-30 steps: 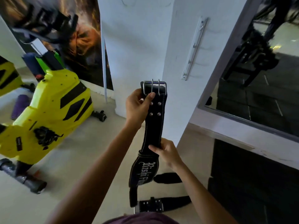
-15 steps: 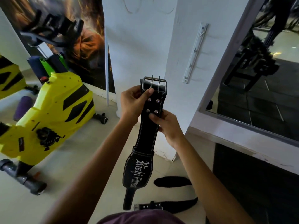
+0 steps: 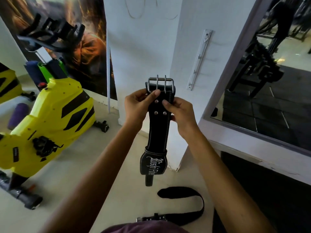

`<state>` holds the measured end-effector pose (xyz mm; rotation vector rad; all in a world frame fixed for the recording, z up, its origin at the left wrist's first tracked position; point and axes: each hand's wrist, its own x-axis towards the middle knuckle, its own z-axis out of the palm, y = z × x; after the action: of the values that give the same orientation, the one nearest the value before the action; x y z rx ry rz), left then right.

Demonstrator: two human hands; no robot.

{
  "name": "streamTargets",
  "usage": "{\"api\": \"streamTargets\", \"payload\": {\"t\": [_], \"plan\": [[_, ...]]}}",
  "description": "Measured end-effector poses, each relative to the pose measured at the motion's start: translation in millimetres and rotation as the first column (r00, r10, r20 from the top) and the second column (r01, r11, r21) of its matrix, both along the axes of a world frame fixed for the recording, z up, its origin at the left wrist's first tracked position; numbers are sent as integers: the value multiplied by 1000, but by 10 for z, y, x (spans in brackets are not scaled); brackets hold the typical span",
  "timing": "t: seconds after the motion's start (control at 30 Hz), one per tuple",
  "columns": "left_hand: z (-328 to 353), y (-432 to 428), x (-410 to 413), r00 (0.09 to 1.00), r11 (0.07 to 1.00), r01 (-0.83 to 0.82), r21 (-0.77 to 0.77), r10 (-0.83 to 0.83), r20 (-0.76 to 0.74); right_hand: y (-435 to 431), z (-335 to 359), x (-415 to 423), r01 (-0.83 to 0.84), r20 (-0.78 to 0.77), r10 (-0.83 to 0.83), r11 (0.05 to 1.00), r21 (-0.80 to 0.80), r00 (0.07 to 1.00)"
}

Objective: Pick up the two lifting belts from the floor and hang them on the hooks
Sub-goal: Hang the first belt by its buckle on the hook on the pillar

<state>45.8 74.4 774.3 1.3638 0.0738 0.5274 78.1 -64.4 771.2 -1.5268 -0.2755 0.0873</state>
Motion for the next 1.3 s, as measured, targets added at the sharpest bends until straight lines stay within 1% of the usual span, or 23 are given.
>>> {"api": "streamTargets", "payload": {"t": [0.1, 0.17, 0.2, 0.27, 0.3, 0.37, 0.43, 0.47, 0.5, 0.57, 0.63, 0.67, 0.73, 0.8, 0.87, 0.93, 1.0, 1.07, 1.17, 1.23, 1.3], "plan": [[4, 97, 22, 991, 986, 133, 103, -133, -10, 15, 171, 6, 25, 61, -28, 998, 54, 998], [-136, 136, -18, 962, 940, 269, 210, -252, -106, 19, 271, 33, 47, 88, -57, 993, 112, 995], [-268, 138, -40, 945, 904, 318, 284, -280, -168, 16, 312, 64, 62, 88, -75, 988, 140, 993], [-569, 104, -99, 930, 831, 353, 429, -260, -260, -1, 379, 120, 81, 84, -96, 982, 169, 992], [-693, 87, -126, 928, 824, 352, 444, -247, -279, -8, 386, 139, 81, 88, -98, 981, 174, 991], [-823, 58, -152, 931, 843, 333, 422, -224, -288, -5, 352, 132, 80, 93, -95, 985, 156, 991], [-773, 37, -142, 939, 851, 315, 420, -217, -265, 9, 265, 102, 75, 81, -87, 987, 141, 993], [-693, 27, -132, 945, 875, 302, 379, -223, -237, 14, 216, 88, 76, 68, -86, 988, 138, 994], [-584, 16, -115, 955, 911, 274, 308, -221, -195, 19, 166, 82, 79, 54, -87, 988, 136, 995], [-319, 24, -45, 982, 979, 167, 120, -154, -106, 24, 71, 62, 87, 35, -92, 989, 122, 995], [-78, 71, 51, 995, 995, 83, -55, -85, -50, 24, -13, 28, 86, 35, -90, 992, 97, 995], [10, 96, 102, 996, 992, 75, -96, -80, -49, 20, -52, 12, 83, 46, -87, 993, 82, 995], [94, 118, 151, 991, 989, 111, -99, -118, -69, -3, -102, -18, 86, 70, -90, 994, 60, 993], [40, 97, 118, 974, 976, 206, -65, -211, -82, -42, -106, -22, 106, 67, -111, 991, 78, 992], [-155, 45, 30, 943, 948, 319, -12, -318, -97, -85, -78, -7, 128, 58, -135, 985, 119, 989], [-443, -45, -107, 902, 910, 410, 58, -394, -178, -124, -26, 29, 154, 54, -164, 975, 158, 985], [-747, -147, -236, 863, 882, 459, 102, -417, -285, -170, 23, 76, 178, 41, -188, 966, 190, 981], [-957, -228, -326, 855, 886, 451, 110, -393, -339, -218, 42, 113, 183, 38, -195, 962, 203, 980], [-971, -269, -327, 860, 892, 436, 120, -374, -347, -271, 9, 106, 181, 49, -193, 966, 184, 980], [-797, -297, -280, 875, 900, 423, 104, -375, -307, -291, -23, 70, 175, 47, -186, 968, 179, 981], [-543, -335, -201, 915, 930, 364, 54, -346, -207, -318, -48, 28, 172, 39, -182, 969, 178, 983]]}}
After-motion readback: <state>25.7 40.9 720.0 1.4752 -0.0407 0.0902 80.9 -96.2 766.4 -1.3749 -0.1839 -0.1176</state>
